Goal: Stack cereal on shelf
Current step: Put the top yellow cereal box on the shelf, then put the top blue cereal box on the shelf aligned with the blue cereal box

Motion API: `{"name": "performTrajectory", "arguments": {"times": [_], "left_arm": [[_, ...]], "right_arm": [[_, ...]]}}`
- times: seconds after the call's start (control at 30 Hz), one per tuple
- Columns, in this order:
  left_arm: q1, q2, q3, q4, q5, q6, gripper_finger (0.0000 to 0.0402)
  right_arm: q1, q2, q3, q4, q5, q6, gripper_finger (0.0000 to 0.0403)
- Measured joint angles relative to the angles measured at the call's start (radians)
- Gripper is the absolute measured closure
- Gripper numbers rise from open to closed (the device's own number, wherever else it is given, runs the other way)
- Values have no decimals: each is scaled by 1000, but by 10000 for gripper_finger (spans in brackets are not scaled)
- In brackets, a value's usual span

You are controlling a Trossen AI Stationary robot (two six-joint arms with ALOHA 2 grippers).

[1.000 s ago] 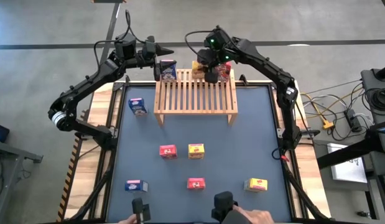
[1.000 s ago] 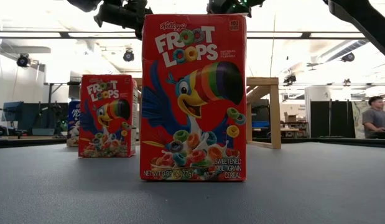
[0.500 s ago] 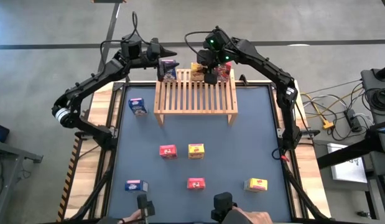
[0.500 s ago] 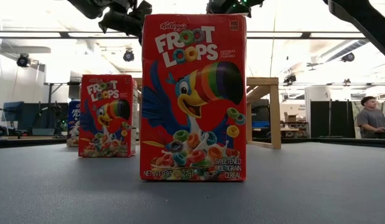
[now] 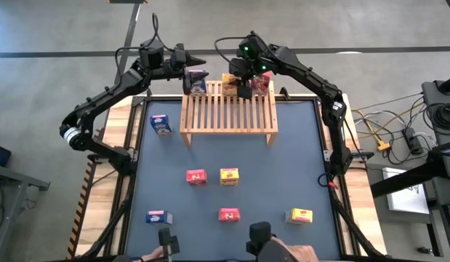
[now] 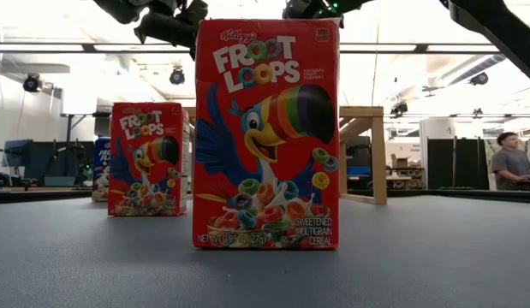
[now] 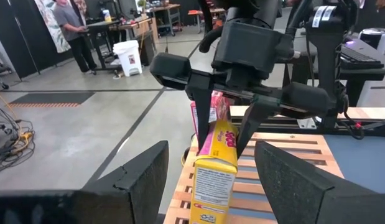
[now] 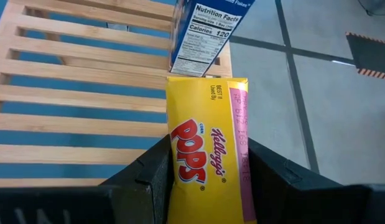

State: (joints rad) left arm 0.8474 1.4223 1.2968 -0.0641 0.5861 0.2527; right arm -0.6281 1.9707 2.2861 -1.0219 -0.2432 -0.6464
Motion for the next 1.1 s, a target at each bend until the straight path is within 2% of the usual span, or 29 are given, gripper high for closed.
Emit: {"name": "performTrajectory", "arguments": {"times": [0.13, 0.5, 0.83, 1.1], "left_arm": [[0, 0, 0, 1, 0, 0, 179], [0, 0, 0, 2, 0, 0, 179], [0, 0, 0, 2, 0, 0, 179], [9, -34, 0, -11, 0, 2, 179]], "right_arm": [[-1, -3, 3, -2, 0, 3, 244], [-1, -3, 9, 7, 4, 28, 180], [-1, -5, 70, -3, 9, 41, 174], [-1, -39, 68, -20, 35, 51, 174]]}}
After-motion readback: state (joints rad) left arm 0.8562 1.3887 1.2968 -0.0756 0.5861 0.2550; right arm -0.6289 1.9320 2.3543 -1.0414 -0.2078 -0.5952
